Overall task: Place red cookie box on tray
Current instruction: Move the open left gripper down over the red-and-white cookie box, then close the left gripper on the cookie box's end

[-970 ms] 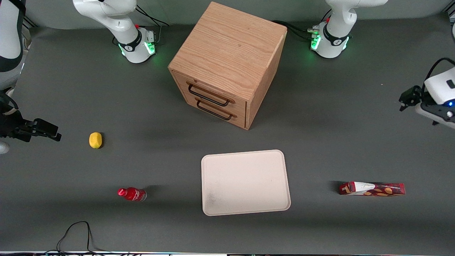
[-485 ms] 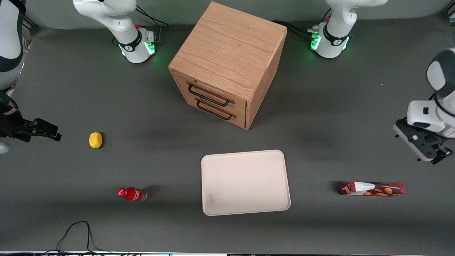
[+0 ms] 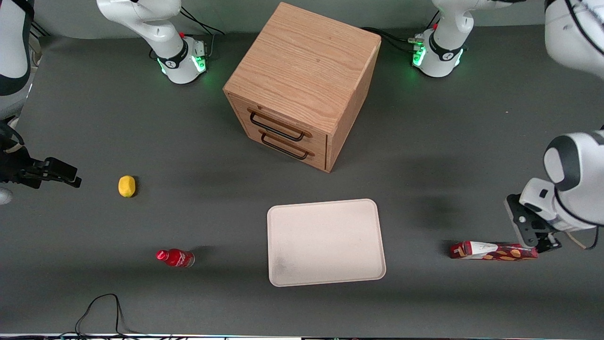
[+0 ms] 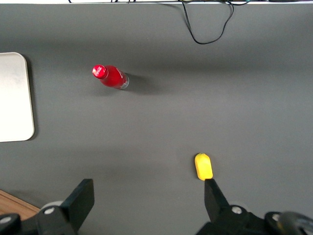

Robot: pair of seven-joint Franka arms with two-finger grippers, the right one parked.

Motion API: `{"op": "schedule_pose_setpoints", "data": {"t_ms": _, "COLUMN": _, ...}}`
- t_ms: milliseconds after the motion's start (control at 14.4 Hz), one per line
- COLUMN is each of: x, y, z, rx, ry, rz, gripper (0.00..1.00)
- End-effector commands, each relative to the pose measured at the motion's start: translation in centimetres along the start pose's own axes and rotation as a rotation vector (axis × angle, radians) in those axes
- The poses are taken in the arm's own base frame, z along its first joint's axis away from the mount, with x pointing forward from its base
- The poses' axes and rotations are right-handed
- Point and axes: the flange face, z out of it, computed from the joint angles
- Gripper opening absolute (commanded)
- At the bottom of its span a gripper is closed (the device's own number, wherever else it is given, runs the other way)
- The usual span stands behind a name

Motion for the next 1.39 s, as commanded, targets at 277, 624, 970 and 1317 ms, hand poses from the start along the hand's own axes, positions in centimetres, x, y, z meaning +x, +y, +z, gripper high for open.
{"op": "schedule_pose_setpoints", "data": {"t_ms": 277, "x": 1.0, "y": -3.2, "z": 5.3, "rx": 0.019, "ry": 0.007, "rz": 0.057, "gripper": 0.98}}
{"op": "schedule_pose_setpoints", "data": {"t_ms": 624, "x": 1.4, "y": -3.6, "z": 9.4, "rx": 0.057, "ry": 0.033, "rz": 0.037, "gripper": 0.98}}
{"op": "schedule_pose_setpoints", "data": {"t_ms": 970, "x": 1.5, "y": -3.1, "z": 12.4, "rx": 0.047, "ry": 0.042, "rz": 0.036, "gripper": 0.59}}
{"op": "schedule_pose_setpoints", "data": {"t_ms": 1317, "x": 1.7, "y": -3.3, "z": 11.8, "rx": 0.065, "ry": 0.035, "rz": 0.138, "gripper": 0.00}}
